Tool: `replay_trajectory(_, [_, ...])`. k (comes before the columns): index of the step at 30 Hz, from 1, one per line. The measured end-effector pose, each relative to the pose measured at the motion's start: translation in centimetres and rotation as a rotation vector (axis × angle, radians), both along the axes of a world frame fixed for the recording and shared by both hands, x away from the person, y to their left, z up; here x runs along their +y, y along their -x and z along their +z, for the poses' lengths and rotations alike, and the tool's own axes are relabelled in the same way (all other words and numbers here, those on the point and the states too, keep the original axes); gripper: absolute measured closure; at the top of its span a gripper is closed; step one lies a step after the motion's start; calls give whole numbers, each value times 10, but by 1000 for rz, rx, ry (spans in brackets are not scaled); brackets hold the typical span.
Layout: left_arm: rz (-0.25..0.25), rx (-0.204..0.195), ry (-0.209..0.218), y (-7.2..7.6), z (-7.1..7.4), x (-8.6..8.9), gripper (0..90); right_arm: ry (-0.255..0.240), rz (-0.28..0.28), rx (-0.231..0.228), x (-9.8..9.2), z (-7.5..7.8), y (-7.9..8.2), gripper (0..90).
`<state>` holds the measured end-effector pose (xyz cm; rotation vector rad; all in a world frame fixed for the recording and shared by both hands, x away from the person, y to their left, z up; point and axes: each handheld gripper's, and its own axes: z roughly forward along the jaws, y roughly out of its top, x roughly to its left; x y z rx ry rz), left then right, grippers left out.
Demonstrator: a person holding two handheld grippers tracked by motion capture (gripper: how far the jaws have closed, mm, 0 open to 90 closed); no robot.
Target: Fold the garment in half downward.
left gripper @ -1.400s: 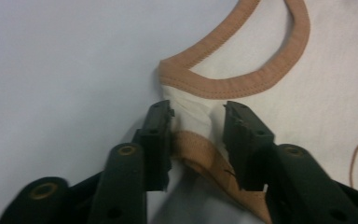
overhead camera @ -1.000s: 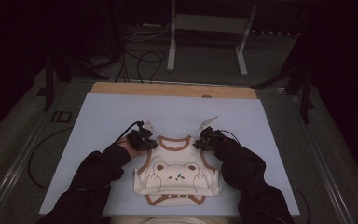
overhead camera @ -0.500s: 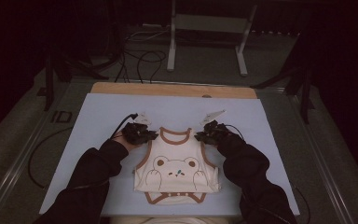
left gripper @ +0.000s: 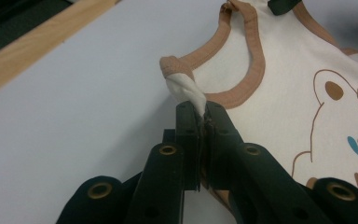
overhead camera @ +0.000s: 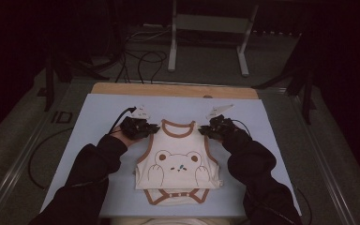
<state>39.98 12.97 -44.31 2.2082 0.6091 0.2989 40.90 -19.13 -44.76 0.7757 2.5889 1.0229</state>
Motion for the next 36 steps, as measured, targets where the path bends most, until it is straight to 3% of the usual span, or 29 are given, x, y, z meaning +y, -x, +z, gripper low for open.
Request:
replay_trajectory(12, [-8,-51,18,2,27,1,866,-14,-8,-55,-3,28,-1,827])
replay_trajectory(26, [-6,-98,44,3,46,5,866,-29,-8,-108,-3,52,-3,827])
replay_trajectory(36, [3,-138,38,2,67,8,866,-31,-6,-153,1,73,-4,827])
